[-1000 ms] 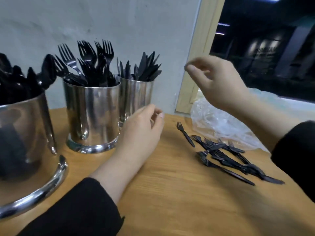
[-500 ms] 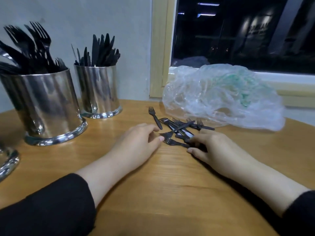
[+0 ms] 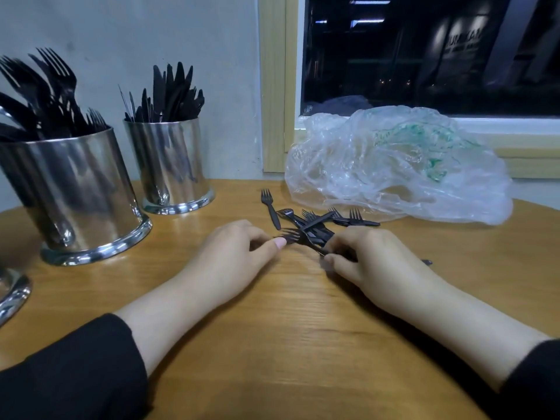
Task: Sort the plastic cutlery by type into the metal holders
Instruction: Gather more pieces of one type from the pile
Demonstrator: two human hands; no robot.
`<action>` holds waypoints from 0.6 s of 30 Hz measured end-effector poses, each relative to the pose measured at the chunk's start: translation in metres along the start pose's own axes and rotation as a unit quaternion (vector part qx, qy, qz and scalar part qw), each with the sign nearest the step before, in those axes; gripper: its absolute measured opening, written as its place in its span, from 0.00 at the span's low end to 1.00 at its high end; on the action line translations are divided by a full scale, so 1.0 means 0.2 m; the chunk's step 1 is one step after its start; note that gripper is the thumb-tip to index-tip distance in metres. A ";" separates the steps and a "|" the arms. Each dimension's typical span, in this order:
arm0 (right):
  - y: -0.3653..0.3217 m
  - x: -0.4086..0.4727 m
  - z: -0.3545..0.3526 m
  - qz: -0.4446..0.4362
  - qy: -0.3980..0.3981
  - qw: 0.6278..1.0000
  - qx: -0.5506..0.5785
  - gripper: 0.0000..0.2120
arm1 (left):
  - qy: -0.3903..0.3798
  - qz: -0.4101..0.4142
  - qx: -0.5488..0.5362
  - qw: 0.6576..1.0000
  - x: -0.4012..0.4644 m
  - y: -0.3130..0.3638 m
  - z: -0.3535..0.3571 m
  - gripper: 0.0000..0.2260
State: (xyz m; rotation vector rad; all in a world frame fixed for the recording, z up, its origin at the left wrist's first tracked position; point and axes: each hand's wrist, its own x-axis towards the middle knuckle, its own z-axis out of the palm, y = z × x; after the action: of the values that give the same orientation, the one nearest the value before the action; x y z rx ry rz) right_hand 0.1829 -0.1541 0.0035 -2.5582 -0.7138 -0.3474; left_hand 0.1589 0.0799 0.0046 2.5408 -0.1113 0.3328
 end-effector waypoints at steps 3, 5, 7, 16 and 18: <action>-0.08 -0.01 0.00 0.005 0.050 0.994 0.093 0.02 | -0.001 -0.015 -0.115 0.993 -0.02 0.02 -0.01 0.14; -0.14 -0.01 0.02 -0.021 0.040 0.991 0.123 0.03 | 0.001 -0.039 -0.236 0.971 -0.03 0.03 0.00 0.15; -0.19 0.00 0.05 -0.032 0.035 0.989 0.144 0.04 | 0.005 -0.048 -0.365 0.930 -0.04 0.05 0.00 0.15; -0.08 0.32 0.20 -0.075 0.058 0.986 -0.136 0.16 | 0.121 -0.126 -0.577 0.798 0.00 0.00 -0.13 0.07; -0.07 0.34 0.23 -0.074 0.013 0.984 -0.160 0.16 | 0.121 -0.123 -0.580 0.796 0.01 -0.02 -0.14 0.06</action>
State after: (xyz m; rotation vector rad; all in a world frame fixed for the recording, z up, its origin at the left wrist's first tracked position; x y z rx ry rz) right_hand 0.2374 -0.0924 -0.0078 -2.7984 -0.9049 -0.5840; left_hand 0.1546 0.0991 0.0260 1.2470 0.0984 0.3324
